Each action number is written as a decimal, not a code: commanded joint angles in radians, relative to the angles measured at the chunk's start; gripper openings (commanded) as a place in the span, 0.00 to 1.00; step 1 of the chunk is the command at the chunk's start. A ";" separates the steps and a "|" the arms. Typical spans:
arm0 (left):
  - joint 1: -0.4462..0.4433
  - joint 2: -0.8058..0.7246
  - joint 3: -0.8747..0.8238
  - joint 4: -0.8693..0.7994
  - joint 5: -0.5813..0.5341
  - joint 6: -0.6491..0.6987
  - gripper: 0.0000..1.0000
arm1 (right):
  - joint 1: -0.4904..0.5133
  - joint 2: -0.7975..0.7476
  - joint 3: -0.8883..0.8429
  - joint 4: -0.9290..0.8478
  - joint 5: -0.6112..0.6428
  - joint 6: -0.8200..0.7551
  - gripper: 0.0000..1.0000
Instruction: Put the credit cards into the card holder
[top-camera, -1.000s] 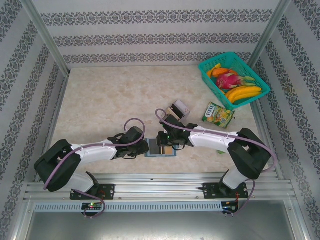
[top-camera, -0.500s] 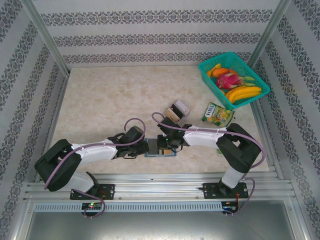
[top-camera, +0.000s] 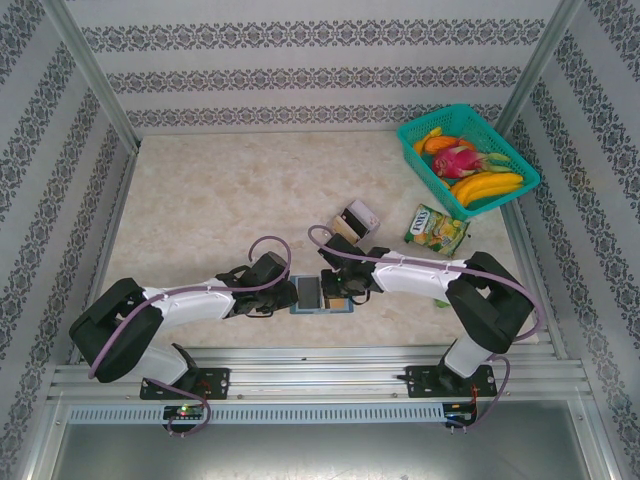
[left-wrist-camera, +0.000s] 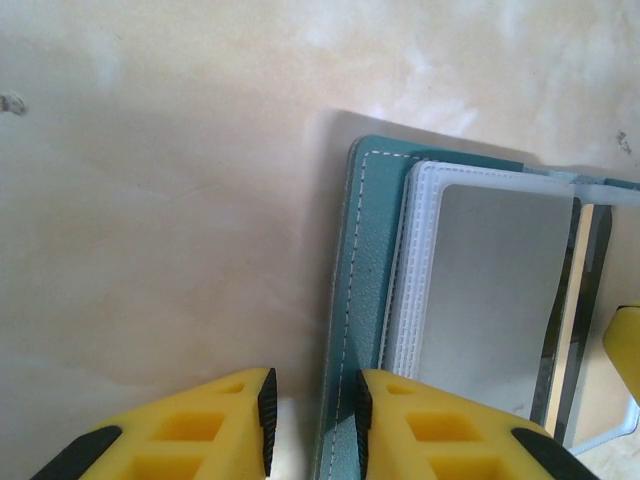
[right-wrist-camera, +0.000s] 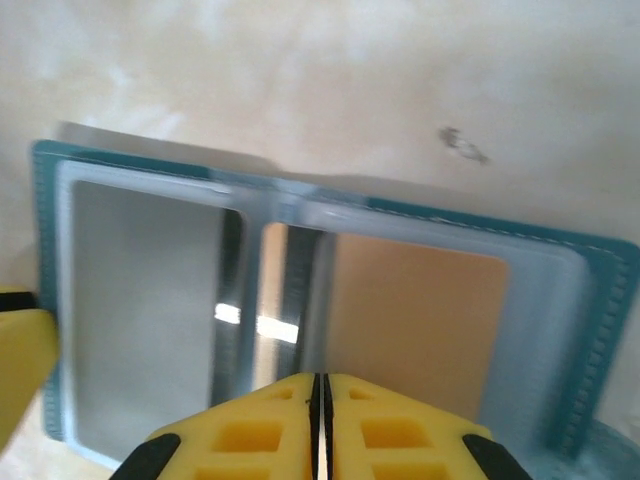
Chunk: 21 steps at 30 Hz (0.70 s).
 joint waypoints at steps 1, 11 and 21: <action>0.005 0.006 0.018 0.010 0.029 0.014 0.31 | 0.004 -0.061 0.010 -0.078 0.081 -0.031 0.15; 0.004 -0.016 0.026 -0.003 0.024 0.028 0.31 | -0.078 -0.150 -0.104 -0.010 0.015 0.001 0.32; 0.004 -0.016 0.026 -0.005 0.030 0.031 0.30 | -0.076 -0.084 -0.101 0.043 -0.043 0.020 0.33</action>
